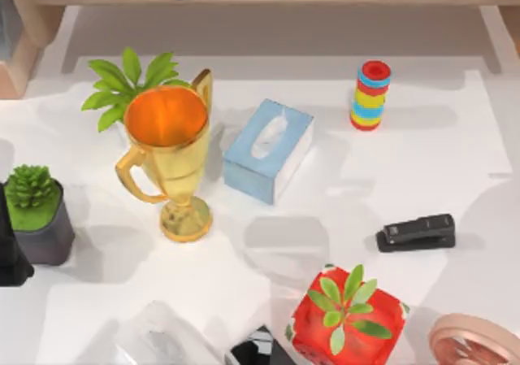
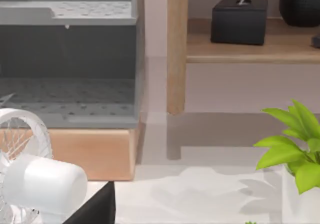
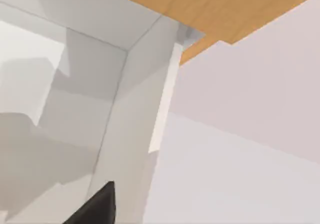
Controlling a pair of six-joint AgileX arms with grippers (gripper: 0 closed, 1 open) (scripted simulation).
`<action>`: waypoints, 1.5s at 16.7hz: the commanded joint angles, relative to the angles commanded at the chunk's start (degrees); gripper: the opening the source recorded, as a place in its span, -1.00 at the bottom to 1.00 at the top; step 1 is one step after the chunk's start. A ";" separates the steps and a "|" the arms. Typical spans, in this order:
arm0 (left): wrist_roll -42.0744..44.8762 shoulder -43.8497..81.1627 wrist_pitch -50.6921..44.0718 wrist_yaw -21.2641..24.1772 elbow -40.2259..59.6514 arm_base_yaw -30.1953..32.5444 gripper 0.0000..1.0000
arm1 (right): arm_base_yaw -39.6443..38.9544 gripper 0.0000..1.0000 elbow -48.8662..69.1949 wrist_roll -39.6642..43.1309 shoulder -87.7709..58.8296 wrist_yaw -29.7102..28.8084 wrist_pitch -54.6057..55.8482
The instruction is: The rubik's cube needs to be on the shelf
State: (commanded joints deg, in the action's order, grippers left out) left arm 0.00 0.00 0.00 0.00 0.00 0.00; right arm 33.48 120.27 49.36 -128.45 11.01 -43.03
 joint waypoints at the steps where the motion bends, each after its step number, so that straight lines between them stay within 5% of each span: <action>1: 0.00 0.00 0.00 0.00 0.00 0.00 1.00 | -1.77 1.00 3.54 -2.04 -1.62 -0.76 -5.79; 6: 0.00 0.00 0.00 0.00 0.00 0.00 1.00 | -8.26 1.00 16.95 -10.45 -9.64 -3.55 -28.40; 10: 0.00 0.00 0.00 0.00 0.00 0.00 1.00 | -9.92 1.00 21.42 -13.84 -13.96 -4.62 -36.33; 25: 0.00 0.00 0.00 0.00 0.00 0.00 1.00 | -11.34 1.00 15.36 -15.44 -18.04 -4.97 -26.61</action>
State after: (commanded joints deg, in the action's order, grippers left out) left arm 0.00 0.00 0.00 0.00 0.00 0.00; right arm 22.14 135.63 33.92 -146.49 6.05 -69.64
